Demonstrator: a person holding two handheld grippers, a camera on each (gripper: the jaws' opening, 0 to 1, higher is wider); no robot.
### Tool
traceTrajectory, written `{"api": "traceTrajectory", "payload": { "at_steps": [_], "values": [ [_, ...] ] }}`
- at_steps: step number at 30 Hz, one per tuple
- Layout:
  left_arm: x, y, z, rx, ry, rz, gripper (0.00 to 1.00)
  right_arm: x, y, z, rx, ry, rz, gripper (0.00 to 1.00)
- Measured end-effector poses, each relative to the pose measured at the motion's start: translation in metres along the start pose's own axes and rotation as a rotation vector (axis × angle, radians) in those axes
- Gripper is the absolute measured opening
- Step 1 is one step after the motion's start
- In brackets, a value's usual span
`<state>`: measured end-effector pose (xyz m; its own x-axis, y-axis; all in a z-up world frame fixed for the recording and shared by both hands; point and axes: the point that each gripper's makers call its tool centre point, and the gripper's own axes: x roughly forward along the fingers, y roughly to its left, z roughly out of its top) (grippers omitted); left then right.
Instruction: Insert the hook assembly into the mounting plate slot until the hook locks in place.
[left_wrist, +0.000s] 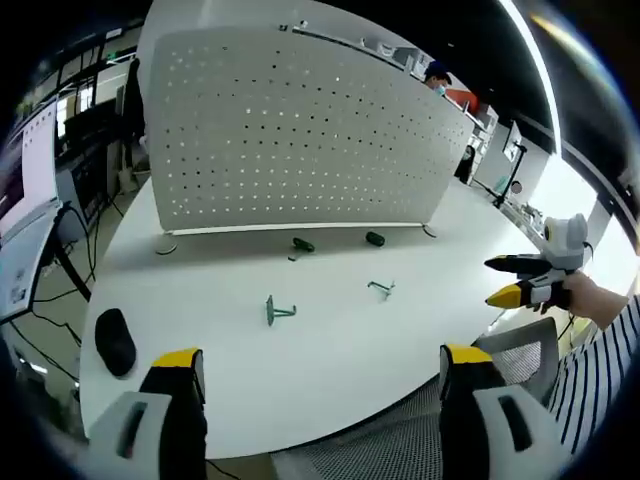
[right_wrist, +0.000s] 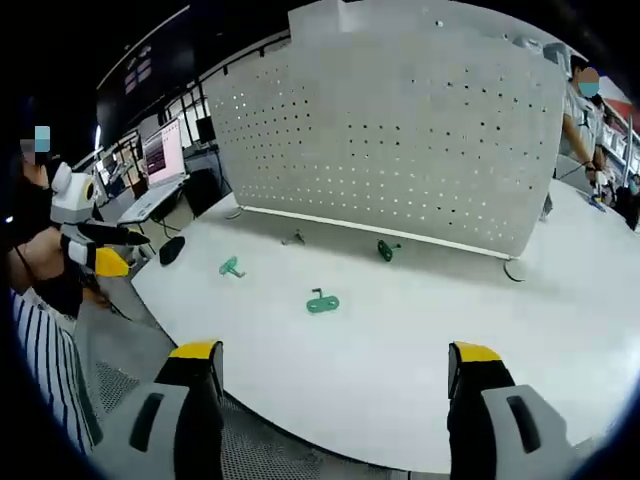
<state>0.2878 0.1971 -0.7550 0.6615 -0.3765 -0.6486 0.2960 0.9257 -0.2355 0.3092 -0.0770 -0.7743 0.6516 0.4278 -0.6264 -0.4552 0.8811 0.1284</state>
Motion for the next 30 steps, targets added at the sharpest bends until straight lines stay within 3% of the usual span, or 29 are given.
{"api": "traceTrajectory", "payload": {
  "at_steps": [5, 16, 30],
  "values": [
    [0.001, -0.003, 0.0, 0.002, -0.001, -0.003, 1.0, -0.003, -0.004, -0.008, 0.002, 0.021, -0.006, 0.9],
    [0.0, -0.006, 0.002, -0.015, -0.004, -0.009, 1.0, -0.001, -0.006, 0.003, -0.013, 0.012, -0.005, 0.89],
    [-0.002, -0.009, -0.002, -0.026, 0.0, -0.007, 1.0, -0.001, -0.002, -0.005, -0.019, 0.034, 0.013, 0.89]
  ]
}}
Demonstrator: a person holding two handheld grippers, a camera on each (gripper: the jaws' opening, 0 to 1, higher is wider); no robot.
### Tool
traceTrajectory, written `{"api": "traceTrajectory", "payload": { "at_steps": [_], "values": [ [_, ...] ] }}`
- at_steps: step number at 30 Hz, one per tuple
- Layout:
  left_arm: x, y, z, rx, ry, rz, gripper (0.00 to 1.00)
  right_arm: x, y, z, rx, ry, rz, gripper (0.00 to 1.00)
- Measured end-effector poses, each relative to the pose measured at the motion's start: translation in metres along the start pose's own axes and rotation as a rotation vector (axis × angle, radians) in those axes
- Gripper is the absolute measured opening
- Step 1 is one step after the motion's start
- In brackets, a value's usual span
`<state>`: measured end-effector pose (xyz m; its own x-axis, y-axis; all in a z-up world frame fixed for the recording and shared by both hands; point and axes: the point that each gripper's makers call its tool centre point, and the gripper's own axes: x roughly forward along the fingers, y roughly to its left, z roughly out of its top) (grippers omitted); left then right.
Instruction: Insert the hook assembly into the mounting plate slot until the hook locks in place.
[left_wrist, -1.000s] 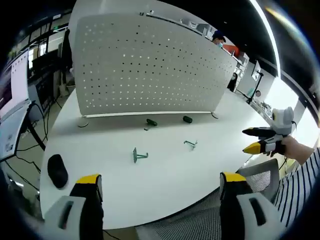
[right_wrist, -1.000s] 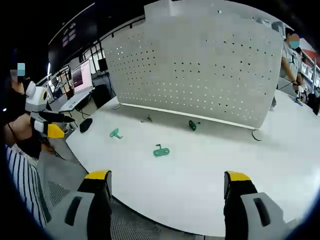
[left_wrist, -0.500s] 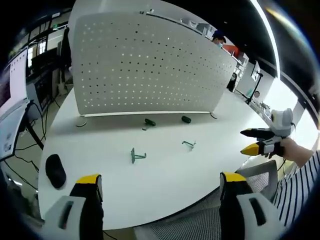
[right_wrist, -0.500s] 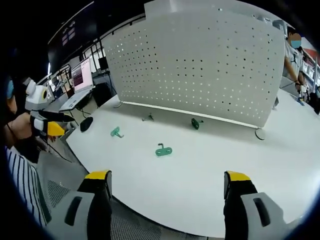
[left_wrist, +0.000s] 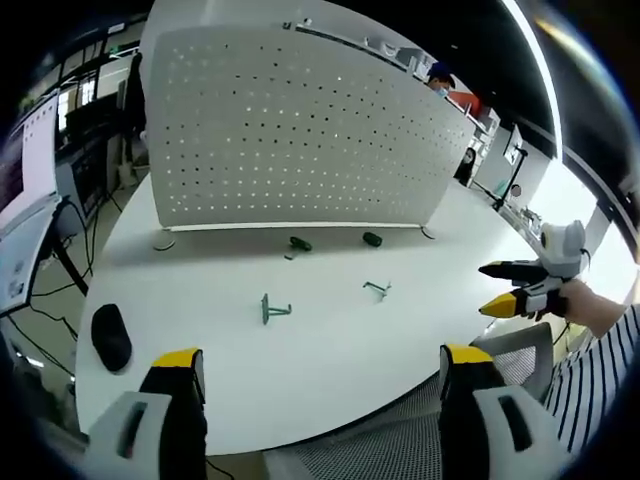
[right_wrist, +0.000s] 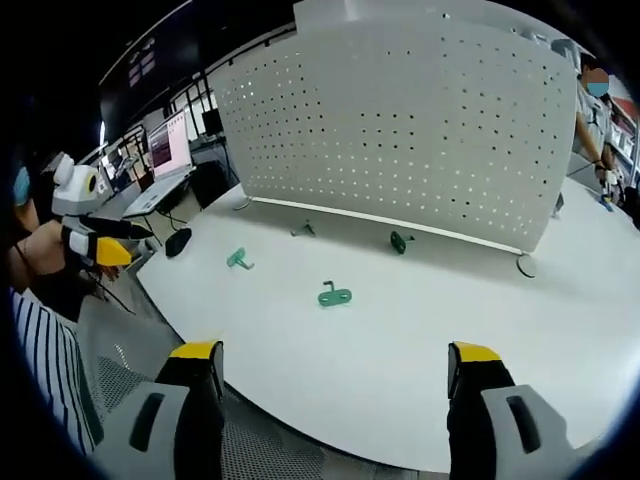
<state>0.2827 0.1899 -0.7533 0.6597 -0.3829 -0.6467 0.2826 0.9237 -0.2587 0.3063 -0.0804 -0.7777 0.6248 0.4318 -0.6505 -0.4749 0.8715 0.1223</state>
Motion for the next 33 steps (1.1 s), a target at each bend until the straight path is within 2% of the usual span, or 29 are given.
{"api": "traceTrajectory", "payload": {
  "at_steps": [17, 22, 28, 33],
  "values": [
    [0.002, -0.003, -0.002, 0.008, 0.013, -0.005, 1.0, -0.003, -0.006, -0.001, 0.023, -0.007, -0.015, 0.89],
    [0.006, 0.001, -0.012, 0.004, 0.041, 0.007, 1.0, -0.003, -0.008, -0.003, 0.023, 0.0, -0.018, 0.89],
    [0.01, 0.002, -0.013, 0.002, 0.052, 0.007, 1.0, -0.002, -0.01, -0.005, 0.034, 0.006, -0.019, 0.89],
    [0.019, 0.003, -0.013, 0.04, 0.074, 0.016, 1.0, 0.0, -0.009, -0.008, 0.024, 0.022, -0.015, 0.88]
  ]
}}
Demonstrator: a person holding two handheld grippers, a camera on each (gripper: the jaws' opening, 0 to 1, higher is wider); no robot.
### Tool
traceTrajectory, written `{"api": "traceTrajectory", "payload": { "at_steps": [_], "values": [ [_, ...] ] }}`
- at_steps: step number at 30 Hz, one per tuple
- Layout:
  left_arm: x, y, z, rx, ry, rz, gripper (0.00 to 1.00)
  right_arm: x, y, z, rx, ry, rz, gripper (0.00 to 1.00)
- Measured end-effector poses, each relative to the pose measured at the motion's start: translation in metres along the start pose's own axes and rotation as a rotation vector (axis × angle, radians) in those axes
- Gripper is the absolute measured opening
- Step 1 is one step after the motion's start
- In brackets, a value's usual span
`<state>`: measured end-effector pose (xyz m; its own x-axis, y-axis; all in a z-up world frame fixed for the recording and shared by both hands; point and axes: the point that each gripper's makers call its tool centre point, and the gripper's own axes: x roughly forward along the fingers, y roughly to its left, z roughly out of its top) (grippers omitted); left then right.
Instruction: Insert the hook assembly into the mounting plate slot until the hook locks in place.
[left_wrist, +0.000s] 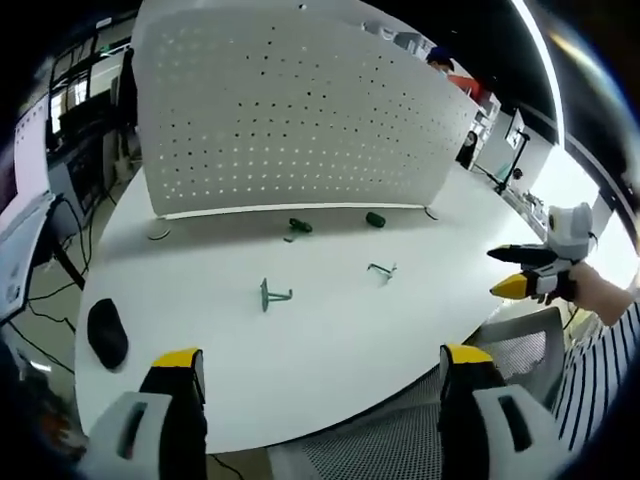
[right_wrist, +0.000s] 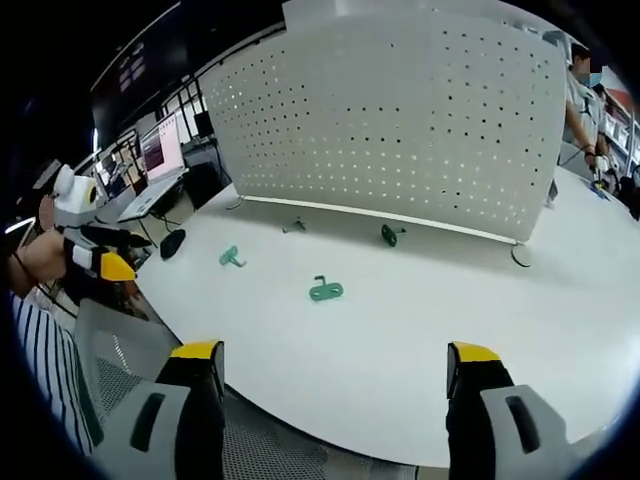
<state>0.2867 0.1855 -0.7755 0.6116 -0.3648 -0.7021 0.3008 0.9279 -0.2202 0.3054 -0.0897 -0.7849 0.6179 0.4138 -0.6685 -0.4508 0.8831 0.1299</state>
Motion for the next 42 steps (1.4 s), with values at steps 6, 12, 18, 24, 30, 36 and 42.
{"api": "traceTrajectory", "payload": {
  "at_steps": [6, 12, 18, 24, 30, 36, 42],
  "values": [
    [0.021, 0.004, 0.005, -0.024, -0.005, -0.027, 0.99, 0.0, 0.001, -0.004, -0.005, 0.018, 0.009, 0.88],
    [0.044, 0.017, 0.014, -0.046, -0.029, -0.026, 0.92, -0.003, -0.002, -0.006, -0.021, 0.037, 0.008, 0.88],
    [0.065, 0.019, 0.014, 0.05, -0.006, -0.012, 0.83, -0.005, -0.007, -0.009, -0.029, 0.058, 0.002, 0.87],
    [0.082, 0.022, 0.016, 0.038, 0.002, -0.022, 0.73, -0.004, -0.01, -0.01, -0.023, 0.07, -0.003, 0.87],
    [0.092, 0.031, 0.014, 0.052, 0.033, -0.01, 0.6, -0.001, -0.007, -0.012, -0.027, 0.083, 0.006, 0.86],
    [0.101, 0.038, 0.013, 0.056, 0.053, -0.001, 0.51, 0.001, -0.007, -0.012, -0.027, 0.091, 0.007, 0.86],
    [0.111, 0.045, 0.01, 0.078, 0.077, 0.011, 0.41, 0.001, -0.009, -0.012, -0.02, 0.092, 0.0, 0.85]
  ]
}}
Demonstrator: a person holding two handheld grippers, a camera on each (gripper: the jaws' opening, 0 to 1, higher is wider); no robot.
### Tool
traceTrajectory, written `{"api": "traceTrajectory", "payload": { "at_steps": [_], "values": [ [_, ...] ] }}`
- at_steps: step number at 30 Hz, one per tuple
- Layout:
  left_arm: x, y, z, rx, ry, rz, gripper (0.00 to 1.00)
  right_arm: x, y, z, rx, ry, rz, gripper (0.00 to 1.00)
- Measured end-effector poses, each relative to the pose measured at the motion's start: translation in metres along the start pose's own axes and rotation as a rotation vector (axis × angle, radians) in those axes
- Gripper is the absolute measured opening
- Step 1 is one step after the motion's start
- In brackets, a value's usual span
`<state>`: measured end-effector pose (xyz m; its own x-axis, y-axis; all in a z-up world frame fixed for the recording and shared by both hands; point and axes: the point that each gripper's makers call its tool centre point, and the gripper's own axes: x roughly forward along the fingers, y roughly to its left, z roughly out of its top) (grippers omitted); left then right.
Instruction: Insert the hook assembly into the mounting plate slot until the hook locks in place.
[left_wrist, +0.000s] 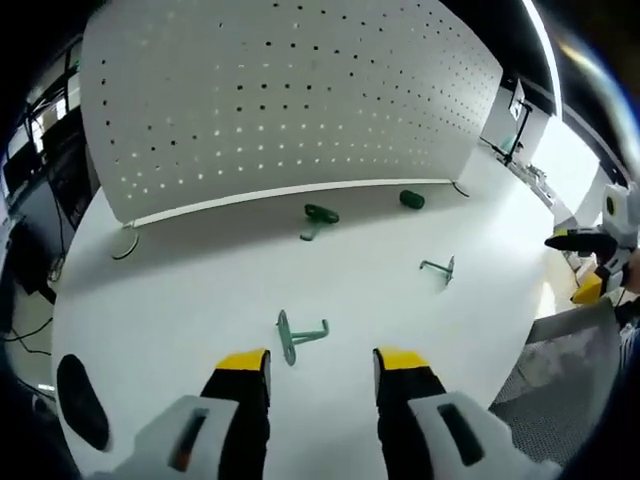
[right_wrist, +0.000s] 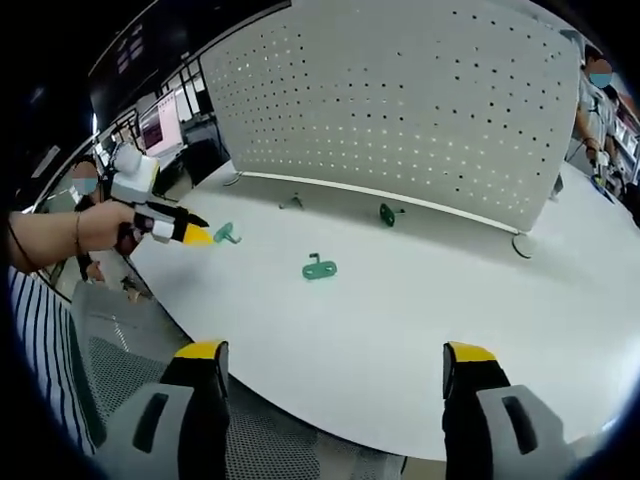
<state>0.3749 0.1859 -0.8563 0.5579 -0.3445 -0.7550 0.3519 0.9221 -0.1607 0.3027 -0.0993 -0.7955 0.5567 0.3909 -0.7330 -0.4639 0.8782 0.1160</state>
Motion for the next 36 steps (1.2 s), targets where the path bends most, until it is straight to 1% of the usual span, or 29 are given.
{"api": "traceTrajectory", "payload": {
  "at_steps": [4, 6, 8, 14, 17, 19, 26, 29, 36],
  "values": [
    [0.004, 0.005, -0.004, 0.011, 0.031, 0.009, 0.32, 0.0, -0.001, -0.002, 0.006, 0.004, -0.006, 0.85],
    [0.006, 0.007, -0.004, 0.013, 0.035, 0.014, 0.32, 0.0, -0.001, -0.003, 0.01, 0.005, -0.007, 0.84],
    [0.008, 0.006, -0.006, 0.014, 0.05, 0.009, 0.29, 0.0, -0.001, -0.004, 0.014, 0.008, -0.007, 0.84],
    [0.015, 0.012, -0.006, 0.021, 0.057, 0.026, 0.26, 0.0, 0.0, -0.007, 0.018, 0.013, -0.007, 0.84],
    [0.019, 0.016, -0.008, 0.033, 0.057, 0.055, 0.22, 0.0, -0.002, -0.008, 0.019, 0.02, -0.009, 0.84],
    [0.022, 0.018, -0.008, 0.017, 0.056, 0.058, 0.22, 0.0, -0.004, -0.009, 0.018, 0.024, -0.01, 0.84],
    [0.029, 0.017, -0.01, 0.009, 0.071, 0.05, 0.2, 0.0, -0.01, -0.011, 0.02, 0.032, -0.018, 0.84],
    [0.031, 0.017, -0.009, -0.002, 0.065, 0.044, 0.19, 0.0, -0.01, -0.011, 0.017, 0.036, -0.018, 0.84],
    [0.036, 0.021, -0.01, -0.004, 0.069, 0.055, 0.11, 0.001, -0.011, -0.013, 0.009, 0.045, -0.016, 0.84]
  ]
}}
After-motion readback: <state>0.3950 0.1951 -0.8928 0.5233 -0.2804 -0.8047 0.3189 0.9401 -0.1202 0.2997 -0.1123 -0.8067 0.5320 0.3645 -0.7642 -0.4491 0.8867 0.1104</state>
